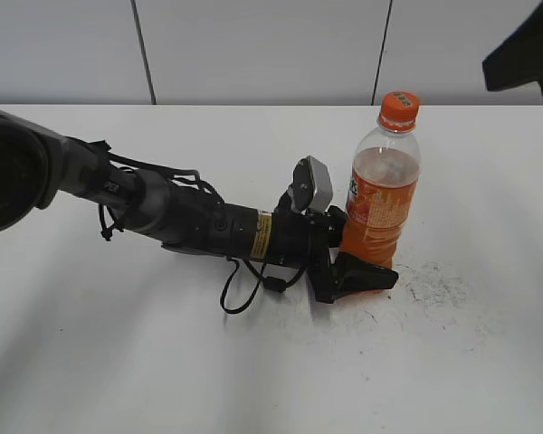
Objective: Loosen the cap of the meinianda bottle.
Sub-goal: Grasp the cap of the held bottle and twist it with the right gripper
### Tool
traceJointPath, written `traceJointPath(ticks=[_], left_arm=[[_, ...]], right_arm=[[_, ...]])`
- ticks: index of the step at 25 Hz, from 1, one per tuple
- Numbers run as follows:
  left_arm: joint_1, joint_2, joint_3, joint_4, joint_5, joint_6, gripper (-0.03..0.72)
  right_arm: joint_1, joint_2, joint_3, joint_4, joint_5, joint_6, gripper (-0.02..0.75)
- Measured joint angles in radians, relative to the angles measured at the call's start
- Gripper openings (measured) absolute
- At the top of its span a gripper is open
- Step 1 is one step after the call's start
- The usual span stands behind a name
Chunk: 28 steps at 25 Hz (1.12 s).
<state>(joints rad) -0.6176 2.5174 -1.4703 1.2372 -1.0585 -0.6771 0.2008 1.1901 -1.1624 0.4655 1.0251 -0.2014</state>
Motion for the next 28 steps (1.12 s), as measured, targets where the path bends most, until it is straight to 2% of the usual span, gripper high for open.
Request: traceJointPath(ticks=[5,11,15,28], left_arm=[[0.000,0.000,0.000,0.000,0.000,0.000,0.559],[0.000,0.000,0.000,0.000,0.000,0.000,0.559],[0.000,0.000,-0.001,0.003,-0.001,0.000,0.559],[0.000,-0.002,-0.001,0.007,0.001,0.000,0.559]], right_arm=[[0.154,0.158,-0.217,-0.211,0.118,0.172,0.458],[0.243,0.337,-0.412,-0.352,0.186,0.280,0.458],[0.245,0.418,-0.471,-0.369,0.187,0.303,0.458],[0.245,0.464,-0.480,-0.324,0.189,0.283,0.458]])
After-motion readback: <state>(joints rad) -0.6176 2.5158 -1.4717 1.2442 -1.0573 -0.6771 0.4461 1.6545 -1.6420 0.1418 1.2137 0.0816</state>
